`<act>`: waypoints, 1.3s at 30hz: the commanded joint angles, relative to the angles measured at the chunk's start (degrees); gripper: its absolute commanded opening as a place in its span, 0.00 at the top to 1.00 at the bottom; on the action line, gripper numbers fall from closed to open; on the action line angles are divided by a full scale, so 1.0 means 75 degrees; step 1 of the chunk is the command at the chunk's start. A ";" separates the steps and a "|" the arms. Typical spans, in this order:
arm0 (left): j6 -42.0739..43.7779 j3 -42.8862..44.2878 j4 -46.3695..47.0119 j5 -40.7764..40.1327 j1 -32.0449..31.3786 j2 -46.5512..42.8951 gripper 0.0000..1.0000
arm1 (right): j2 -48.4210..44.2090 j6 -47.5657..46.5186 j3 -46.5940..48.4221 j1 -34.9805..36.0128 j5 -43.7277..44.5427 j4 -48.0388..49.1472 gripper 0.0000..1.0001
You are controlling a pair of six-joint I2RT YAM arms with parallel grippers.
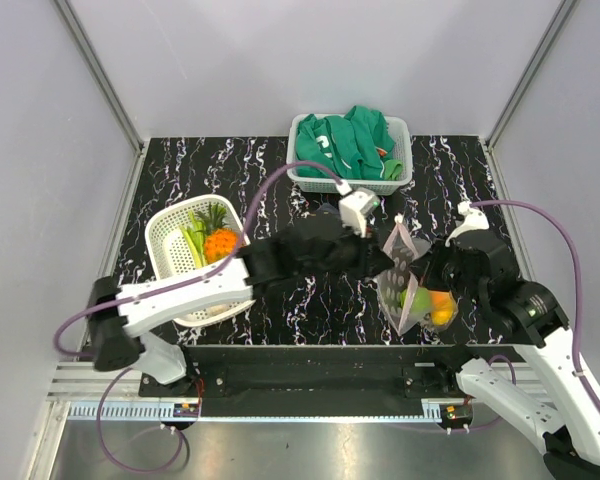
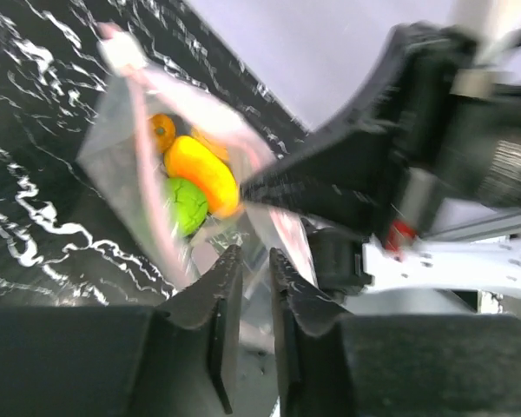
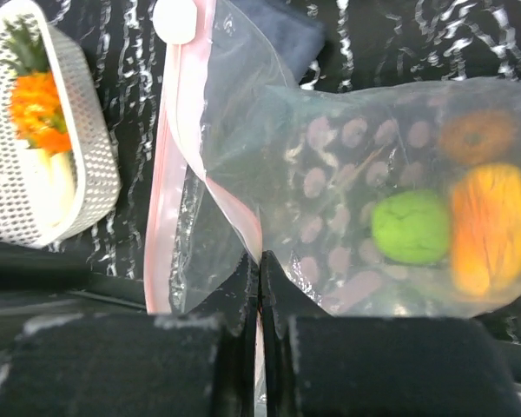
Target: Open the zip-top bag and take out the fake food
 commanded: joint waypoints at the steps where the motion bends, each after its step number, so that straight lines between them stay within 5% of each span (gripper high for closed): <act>1: -0.0064 0.0783 0.0572 -0.0075 -0.0188 0.0682 0.82 | -0.0055 0.0407 -0.0003 0.0035 -0.0605 0.0507 1.00; 16: -0.0169 0.0797 -0.1737 -0.1845 -0.0669 0.0322 0.87 | -0.0290 0.2235 -0.0271 0.0035 -0.2691 0.1971 1.00; 25: -0.0450 0.0645 -0.2804 -0.1975 -0.0681 0.0846 0.89 | -0.0547 0.2294 -0.1068 0.0035 -0.2364 0.2042 1.00; 33: -0.0744 0.0200 -0.1902 -0.1857 -0.0752 0.1363 0.93 | -0.0840 0.2294 -0.1163 0.0035 -0.1532 0.1047 1.00; 39: -0.0908 -0.0093 -0.1644 -0.1917 -0.0751 0.2030 0.87 | -0.1027 0.2247 -0.0999 0.0035 -0.0758 0.0180 1.00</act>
